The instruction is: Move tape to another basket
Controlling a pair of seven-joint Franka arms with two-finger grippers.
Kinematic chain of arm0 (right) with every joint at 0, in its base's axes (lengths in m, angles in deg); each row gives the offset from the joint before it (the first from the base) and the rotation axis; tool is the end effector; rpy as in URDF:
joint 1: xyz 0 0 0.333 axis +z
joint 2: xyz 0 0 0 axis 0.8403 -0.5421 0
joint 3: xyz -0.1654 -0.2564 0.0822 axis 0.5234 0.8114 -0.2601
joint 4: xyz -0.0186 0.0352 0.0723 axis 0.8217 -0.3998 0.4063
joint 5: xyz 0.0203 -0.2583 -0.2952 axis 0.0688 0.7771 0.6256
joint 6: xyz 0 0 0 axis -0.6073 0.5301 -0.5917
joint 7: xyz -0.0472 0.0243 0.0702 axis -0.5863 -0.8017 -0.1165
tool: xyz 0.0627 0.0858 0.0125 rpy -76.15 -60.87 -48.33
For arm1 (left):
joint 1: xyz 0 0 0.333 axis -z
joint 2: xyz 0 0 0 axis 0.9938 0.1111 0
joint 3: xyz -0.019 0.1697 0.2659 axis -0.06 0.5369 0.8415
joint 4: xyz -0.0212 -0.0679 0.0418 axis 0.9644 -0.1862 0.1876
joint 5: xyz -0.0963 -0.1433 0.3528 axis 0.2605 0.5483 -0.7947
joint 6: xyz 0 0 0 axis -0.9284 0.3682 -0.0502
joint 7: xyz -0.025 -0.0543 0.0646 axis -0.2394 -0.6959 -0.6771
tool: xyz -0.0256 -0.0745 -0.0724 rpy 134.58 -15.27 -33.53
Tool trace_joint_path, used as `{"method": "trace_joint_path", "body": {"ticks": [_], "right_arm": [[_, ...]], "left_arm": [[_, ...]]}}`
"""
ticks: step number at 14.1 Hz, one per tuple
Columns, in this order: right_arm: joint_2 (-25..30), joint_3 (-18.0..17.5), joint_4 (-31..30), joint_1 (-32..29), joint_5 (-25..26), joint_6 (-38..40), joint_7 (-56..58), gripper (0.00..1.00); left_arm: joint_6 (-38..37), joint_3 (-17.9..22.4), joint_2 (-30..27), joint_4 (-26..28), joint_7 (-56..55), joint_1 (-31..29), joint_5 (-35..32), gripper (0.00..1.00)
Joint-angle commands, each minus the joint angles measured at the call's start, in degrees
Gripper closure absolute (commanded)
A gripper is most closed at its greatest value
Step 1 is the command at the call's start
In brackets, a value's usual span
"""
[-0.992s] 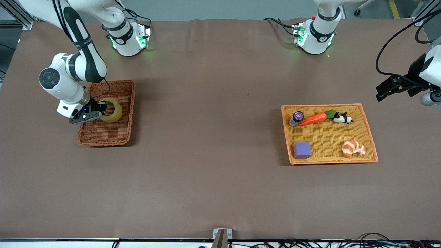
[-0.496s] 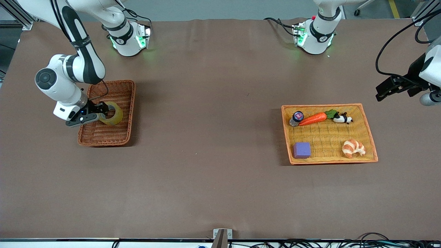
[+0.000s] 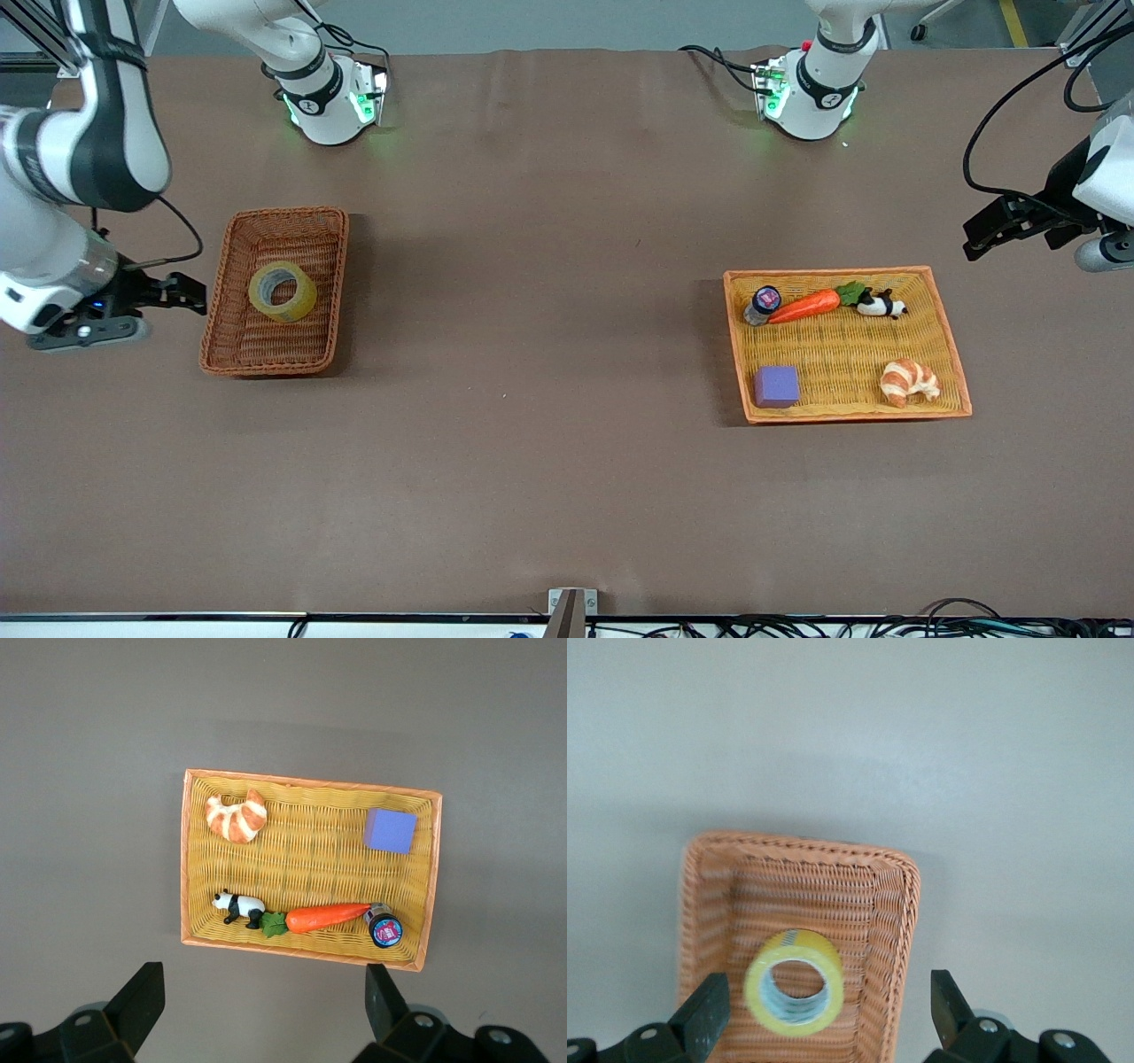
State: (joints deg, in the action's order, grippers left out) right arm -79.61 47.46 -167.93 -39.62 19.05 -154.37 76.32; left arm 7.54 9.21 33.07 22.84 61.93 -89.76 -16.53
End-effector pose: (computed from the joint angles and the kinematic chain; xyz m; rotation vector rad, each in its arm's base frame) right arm 0.5772 -0.0472 0.4629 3.0892 0.1831 -0.0306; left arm 0.5588 -0.0423 0.6254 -3.0860 -0.1611 -0.0625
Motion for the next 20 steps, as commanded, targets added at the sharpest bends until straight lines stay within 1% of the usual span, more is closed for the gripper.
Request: {"method": "trace_joint_path", "body": {"ticks": [1, 2, 3, 4, 5, 6, 7, 9, 14, 20], "right_arm": [[-0.5, -9.4, 11.0, -8.0, 0.4, 9.2, -5.9, 0.0], [-0.7, -12.1, 16.0, -11.5, 0.5, 11.7, -6.5, 0.0], [-0.8, -13.2, 20.7, -13.8, 0.5, 14.7, -7.5, 0.0], [-0.8, -13.3, 24.0, -14.9, 0.3, 16.9, -7.6, 0.0], [-0.5, -13.2, 25.6, -15.1, 0.2, 19.3, -7.9, 0.0], [0.1, -13.3, 26.1, -15.8, 0.0, 21.9, -9.6, 0.0], [2.9, -13.7, 25.4, -17.0, -0.6, 23.7, -12.3, 0.0], [5.6, -15.0, 22.4, -18.3, -0.6, 24.3, -13.1, 0.0], [5.7, -14.4, 22.0, -15.5, -0.6, 24.3, -13.3, 0.0], [5.7, -14.5, 22.1, -15.4, -0.6, 24.3, -13.1, 0.0]], "left_arm": [[0.9, -0.2, -1.2, 1.1, 1.0, -0.3, 0.4, 0.0], [0.9, -0.2, -1.2, 1.1, 1.0, -0.3, 0.4, 0.0], [0.9, -0.2, -1.2, 1.1, 1.0, -0.3, 0.4, 0.0], [0.9, -0.2, -1.2, 1.1, 1.0, -0.3, 0.4, 0.0], [0.9, -0.2, -1.2, 1.1, 0.9, -0.3, 0.4, 0.0], [0.9, -0.2, -1.2, 1.1, 0.9, -0.3, 0.4, 0.0], [0.9, -0.2, -1.2, 1.1, 0.9, -0.3, 0.4, 0.0], [0.9, -0.2, -1.2, 1.1, 0.9, -0.3, 0.4, 0.0], [0.9, -0.2, -1.2, 1.1, 0.9, -0.3, 0.4, 0.0], [0.9, -0.2, -1.2, 1.1, 0.9, -0.3, 0.4, 0.0]]}}
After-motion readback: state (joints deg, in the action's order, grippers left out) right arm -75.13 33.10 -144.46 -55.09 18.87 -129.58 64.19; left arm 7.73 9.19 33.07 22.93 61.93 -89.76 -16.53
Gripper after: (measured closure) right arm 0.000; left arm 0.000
